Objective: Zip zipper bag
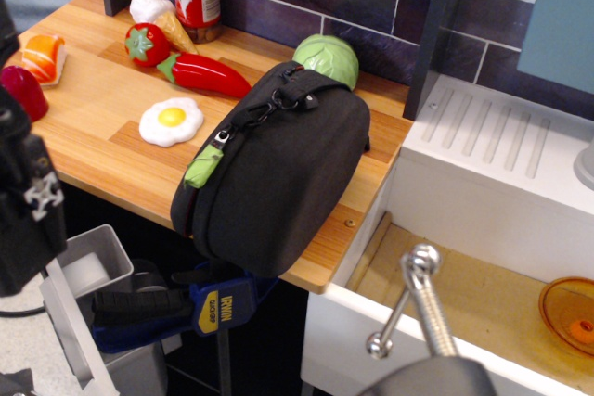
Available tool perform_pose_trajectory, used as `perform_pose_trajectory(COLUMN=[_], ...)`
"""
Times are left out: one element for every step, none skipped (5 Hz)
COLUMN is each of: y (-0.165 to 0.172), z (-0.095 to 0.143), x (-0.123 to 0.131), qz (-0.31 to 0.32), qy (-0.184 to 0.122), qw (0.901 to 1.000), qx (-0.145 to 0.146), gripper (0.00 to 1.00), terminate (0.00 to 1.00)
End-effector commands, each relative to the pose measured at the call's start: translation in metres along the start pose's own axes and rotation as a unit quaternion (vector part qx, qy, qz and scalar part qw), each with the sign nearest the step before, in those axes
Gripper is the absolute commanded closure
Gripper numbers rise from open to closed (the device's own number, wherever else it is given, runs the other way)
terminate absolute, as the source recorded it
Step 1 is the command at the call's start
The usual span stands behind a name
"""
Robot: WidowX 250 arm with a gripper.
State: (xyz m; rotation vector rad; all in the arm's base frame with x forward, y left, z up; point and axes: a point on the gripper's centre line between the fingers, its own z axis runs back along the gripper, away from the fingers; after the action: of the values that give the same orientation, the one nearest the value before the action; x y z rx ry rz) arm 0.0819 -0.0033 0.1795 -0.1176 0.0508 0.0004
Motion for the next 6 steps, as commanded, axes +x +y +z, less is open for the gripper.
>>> perform_pose_trajectory(y=[0.000, 0.006, 0.010, 0.015, 0.009, 0.008], z=[0.000, -0.004, -0.014, -0.025, -0.034, -0.047], x=[0.000, 0.021, 0.039, 0.065, 0.078, 0.097], qz=[0.000, 0.002, 0.001, -0.003, -0.030, -0.017], qy=[0.000, -0.006, -0.030, -0.045, -0.061, -0.064], qw=[1.0000, 1.0000, 0.9995, 0.9989, 0.9976, 0.9975], qx=[0.000, 0.000, 0.008, 0.011, 0.009, 0.023], gripper=[0.00, 0.00, 0.00, 0.00, 0.00, 0.00], terminate=[0.00, 0.00, 0.00, 0.00, 0.00, 0.00])
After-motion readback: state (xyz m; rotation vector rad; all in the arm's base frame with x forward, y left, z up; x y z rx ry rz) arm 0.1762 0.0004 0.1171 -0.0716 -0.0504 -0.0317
